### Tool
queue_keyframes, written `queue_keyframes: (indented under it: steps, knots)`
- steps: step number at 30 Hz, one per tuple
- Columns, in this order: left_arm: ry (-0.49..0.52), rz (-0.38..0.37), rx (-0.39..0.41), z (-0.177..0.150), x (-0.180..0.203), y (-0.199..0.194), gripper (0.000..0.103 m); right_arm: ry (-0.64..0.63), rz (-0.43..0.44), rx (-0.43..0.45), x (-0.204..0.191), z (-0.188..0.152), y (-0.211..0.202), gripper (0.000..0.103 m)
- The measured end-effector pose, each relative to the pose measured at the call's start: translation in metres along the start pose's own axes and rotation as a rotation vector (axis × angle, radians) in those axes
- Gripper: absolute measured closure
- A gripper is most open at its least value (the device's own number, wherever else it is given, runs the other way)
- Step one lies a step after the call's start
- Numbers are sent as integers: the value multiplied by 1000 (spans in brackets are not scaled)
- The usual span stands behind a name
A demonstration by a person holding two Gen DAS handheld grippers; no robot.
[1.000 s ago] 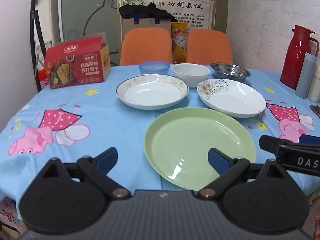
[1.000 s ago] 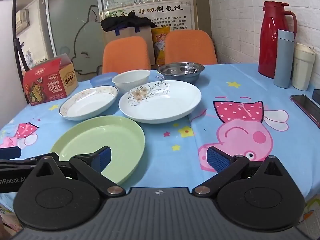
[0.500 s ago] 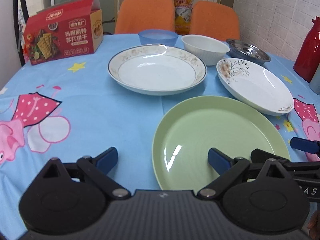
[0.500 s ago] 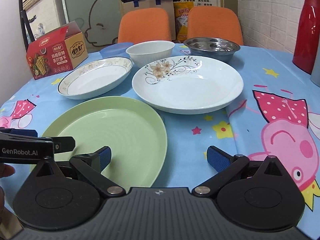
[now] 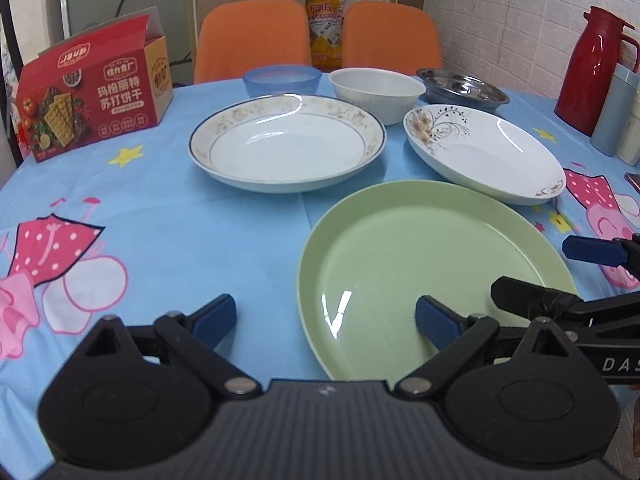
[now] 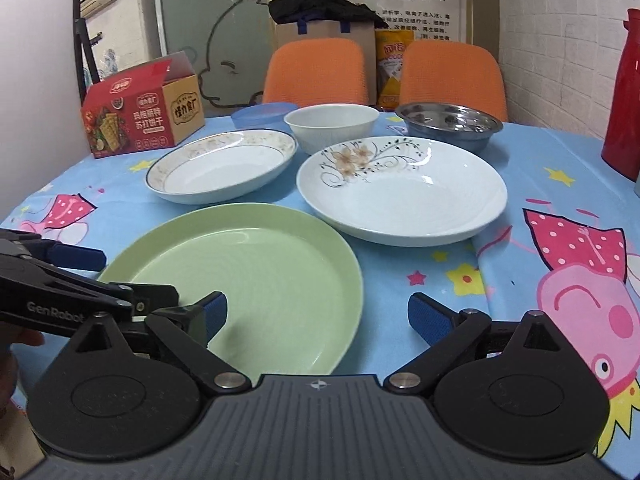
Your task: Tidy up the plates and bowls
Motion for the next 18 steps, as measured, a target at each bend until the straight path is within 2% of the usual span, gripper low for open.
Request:
queue_keyframes:
  steps: [4,6,8,9,10,11,14,18]
  knots:
    - [-19,5,0,-1,-5,1,7,20,13,-38,0,-6,7,0]
    - [-20,-5,-1,-2,-4,0,8,9,-5,-26,0,-7,5,0]
    - [-8,-20,8,-3,0,-1,12,5,-18,-26,0,-7,3,0]
    - [-1,-37,17,-3,3,-2,28,-3,-19,-21,-2,-8,2,0]
    - [5,-70,30,-2,8,-5,39,-5,-5,-12,-4,-8,2,4]
    - [11,-73,32,-2,13,-5,46,-5,-11,-7,-7,-9,2,4]
    - [-19,-47,35,-2,14,-5,46,12,-42,-2,-9,-9,2,4]
    - [-47,15,49,-3,3,-19,47,15,-21,6,-26,-5,-5,4]
Point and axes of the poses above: each gripper's, at about its wrist camera, not at the fingertips, and y roughly the way its jaws point, x to its right, z to its top, the point moved 6 cm from there along y, roughly the way its jaws point, and after that the axes turned 5 degrees about -z, right-handed, at the moved point
